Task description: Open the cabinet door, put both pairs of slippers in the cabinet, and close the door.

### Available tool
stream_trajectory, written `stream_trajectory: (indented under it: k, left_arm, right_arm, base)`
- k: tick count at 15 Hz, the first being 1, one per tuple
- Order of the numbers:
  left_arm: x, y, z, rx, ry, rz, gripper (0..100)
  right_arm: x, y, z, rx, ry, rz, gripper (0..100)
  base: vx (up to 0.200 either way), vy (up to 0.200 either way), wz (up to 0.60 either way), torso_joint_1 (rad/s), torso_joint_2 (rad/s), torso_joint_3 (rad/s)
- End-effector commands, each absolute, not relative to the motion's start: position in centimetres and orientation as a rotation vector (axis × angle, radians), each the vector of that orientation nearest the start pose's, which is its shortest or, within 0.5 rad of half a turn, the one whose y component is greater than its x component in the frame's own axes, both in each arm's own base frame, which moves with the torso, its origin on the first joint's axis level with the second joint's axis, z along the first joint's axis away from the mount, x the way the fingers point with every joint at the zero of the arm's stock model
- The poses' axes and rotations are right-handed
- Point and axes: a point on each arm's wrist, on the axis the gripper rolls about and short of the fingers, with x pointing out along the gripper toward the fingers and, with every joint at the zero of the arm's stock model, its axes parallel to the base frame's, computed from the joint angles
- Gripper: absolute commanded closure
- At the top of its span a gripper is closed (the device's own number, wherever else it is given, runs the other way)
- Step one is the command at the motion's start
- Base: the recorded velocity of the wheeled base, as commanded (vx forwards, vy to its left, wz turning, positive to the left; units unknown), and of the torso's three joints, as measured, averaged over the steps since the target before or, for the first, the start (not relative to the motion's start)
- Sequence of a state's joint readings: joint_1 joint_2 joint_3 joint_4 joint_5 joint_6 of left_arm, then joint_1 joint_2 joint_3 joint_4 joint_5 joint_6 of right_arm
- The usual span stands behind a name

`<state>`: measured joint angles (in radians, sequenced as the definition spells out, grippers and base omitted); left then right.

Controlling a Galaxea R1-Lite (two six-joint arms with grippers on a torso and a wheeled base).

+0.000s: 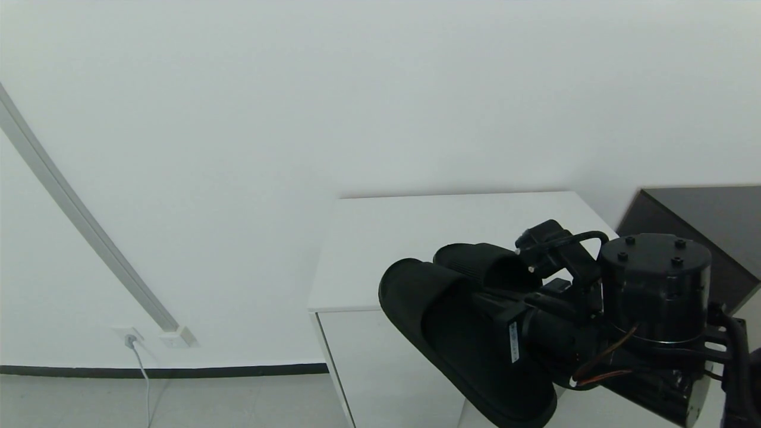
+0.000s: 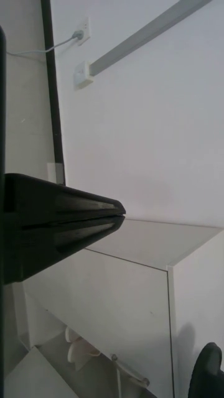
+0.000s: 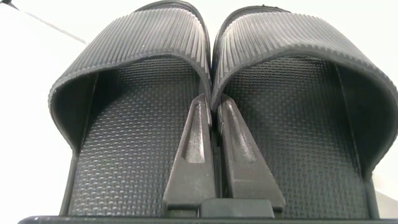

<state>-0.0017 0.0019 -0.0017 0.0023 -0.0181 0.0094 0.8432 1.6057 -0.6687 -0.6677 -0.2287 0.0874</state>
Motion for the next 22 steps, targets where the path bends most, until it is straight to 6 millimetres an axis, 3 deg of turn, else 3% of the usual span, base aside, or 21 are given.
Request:
stream_trajectory:
  k: [1,10,22]
  left_arm:
    - [-2.28,-0.04,7.56,0.009,0.003,-0.02,100]
    - [-2.28,-0.04,7.56,0.008,0.003,-0.02,100]
    - [-2.28,-0.04,7.56,0.009,0.003,-0.021,100]
  right_arm:
    - [18.5,20.02,17.55,-0.057,0.265,0.6,100]
    - [17.89,20.21,17.0,-0.071,0.282,0.62,100]
    - [17.8,20.11,16.75,-0.065,0.276,0.622,100]
  base:
    - [-0.2,0.0,0.0,0.002,0.0,0.007]
    - [-0.2,0.0,0.0,-0.001,0.0,0.003]
    - [0.0,0.0,0.0,0.0,0.0,0.0]
